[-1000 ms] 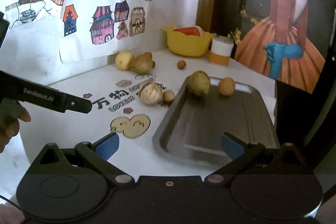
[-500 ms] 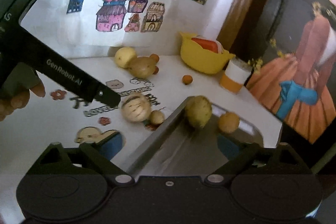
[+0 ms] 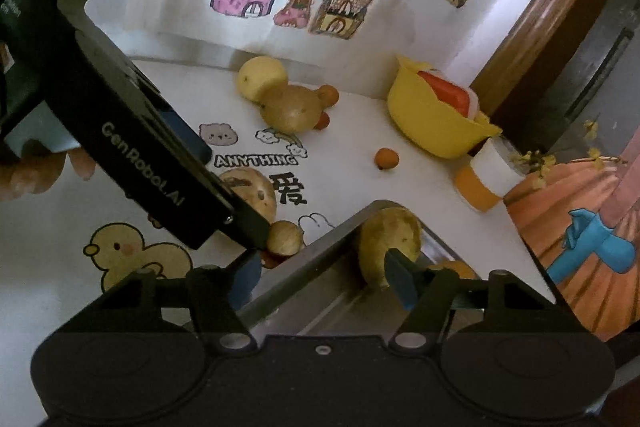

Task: Organize fruits
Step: 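Grasp a small brown potato with the right tool while the left tool grasps the striped pepino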

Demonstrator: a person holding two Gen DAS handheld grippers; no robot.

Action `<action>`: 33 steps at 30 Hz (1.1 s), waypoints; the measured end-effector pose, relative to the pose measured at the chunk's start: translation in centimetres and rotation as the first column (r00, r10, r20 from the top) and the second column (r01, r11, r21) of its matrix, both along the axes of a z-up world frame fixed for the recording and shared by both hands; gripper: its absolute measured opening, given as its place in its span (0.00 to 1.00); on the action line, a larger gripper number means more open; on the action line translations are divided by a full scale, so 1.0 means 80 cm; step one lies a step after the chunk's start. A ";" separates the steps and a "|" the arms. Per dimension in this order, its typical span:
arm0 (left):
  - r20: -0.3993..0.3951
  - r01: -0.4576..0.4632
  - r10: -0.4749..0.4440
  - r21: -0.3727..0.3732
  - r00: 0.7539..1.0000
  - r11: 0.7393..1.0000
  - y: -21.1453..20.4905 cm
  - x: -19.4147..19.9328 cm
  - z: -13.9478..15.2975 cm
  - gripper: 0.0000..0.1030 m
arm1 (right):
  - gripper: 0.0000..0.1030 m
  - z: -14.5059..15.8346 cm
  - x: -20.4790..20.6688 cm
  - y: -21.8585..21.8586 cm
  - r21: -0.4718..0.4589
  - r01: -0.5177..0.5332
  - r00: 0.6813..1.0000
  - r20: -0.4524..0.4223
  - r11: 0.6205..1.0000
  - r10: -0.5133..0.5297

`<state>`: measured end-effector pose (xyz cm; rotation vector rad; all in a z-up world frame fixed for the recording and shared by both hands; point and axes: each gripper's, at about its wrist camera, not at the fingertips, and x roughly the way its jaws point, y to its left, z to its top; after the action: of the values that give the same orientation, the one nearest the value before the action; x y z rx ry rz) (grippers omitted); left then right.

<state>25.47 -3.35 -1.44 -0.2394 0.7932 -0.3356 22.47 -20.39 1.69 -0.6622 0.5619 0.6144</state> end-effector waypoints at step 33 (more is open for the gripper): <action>-0.053 -0.043 0.042 -0.025 0.998 0.999 0.025 0.004 -0.003 0.49 | 0.28 -0.031 0.030 0.039 -0.007 -0.070 0.996 -0.060 0.998 0.069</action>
<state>25.79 -1.36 -1.69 -0.2901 0.8349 -0.3009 24.84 -17.25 -0.82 -0.6763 0.5993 0.6987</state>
